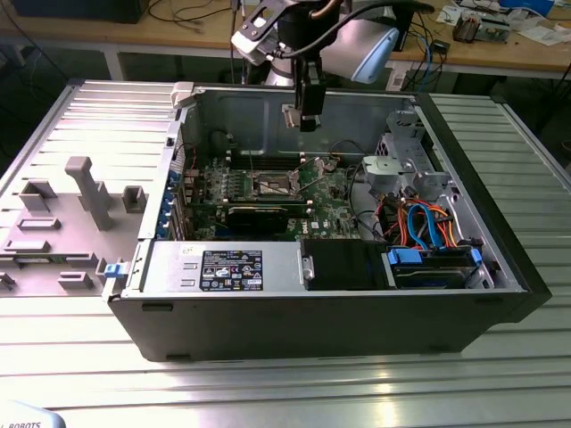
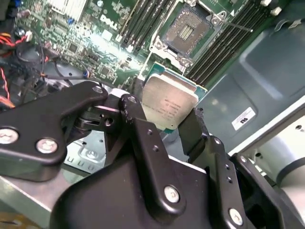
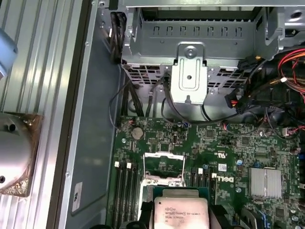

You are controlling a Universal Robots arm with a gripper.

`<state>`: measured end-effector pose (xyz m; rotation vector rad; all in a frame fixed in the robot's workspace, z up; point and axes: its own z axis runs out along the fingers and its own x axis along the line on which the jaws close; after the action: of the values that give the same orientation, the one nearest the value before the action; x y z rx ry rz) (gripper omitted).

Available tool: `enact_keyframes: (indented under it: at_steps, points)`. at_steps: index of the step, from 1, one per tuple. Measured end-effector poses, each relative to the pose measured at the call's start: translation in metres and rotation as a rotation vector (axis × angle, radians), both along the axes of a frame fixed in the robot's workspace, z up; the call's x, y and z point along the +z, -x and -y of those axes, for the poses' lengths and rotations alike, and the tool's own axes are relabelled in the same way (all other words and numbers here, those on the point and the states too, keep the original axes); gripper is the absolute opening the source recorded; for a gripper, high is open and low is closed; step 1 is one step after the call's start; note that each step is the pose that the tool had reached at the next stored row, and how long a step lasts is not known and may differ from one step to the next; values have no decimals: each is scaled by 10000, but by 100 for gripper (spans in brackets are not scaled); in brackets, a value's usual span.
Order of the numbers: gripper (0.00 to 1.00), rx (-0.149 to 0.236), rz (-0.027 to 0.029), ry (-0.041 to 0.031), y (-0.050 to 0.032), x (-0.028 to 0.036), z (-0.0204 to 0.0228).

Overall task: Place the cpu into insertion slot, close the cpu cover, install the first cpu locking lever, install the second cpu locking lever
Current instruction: 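Place the cpu into insertion slot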

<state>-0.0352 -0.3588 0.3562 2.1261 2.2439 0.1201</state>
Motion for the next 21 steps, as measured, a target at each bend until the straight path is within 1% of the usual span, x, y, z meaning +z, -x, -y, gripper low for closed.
enact_keyframes:
  at_steps: [3, 5, 16, 19, 21]
  points:
    - [54, -116, 0, 1, 48, -45, -1]
    - [54, -157, -1, 2, 78, -60, -1]
    - [54, -160, 0, 0, 79, -70, -1]
    - [54, -160, 0, 0, 80, -88, -1]
    - [54, -160, 0, 0, 80, -121, -1]
